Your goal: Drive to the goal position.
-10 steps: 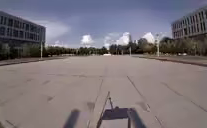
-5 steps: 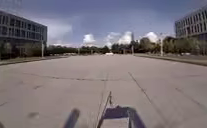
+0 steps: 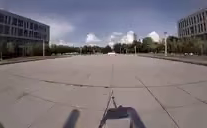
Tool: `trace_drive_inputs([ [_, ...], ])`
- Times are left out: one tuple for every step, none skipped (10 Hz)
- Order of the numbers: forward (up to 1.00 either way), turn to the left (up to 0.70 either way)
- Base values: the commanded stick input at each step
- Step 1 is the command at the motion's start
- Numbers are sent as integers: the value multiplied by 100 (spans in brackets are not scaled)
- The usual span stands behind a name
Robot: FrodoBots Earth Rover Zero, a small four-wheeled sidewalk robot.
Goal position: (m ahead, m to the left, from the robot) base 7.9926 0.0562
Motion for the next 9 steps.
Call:
trace_drive_inputs([
  [100, -1],
  [100, -1],
  [100, -1],
  [100, -1],
  [100, -1],
  [100, -1],
  [100, -1],
  [100, -1],
  [100, -1],
])
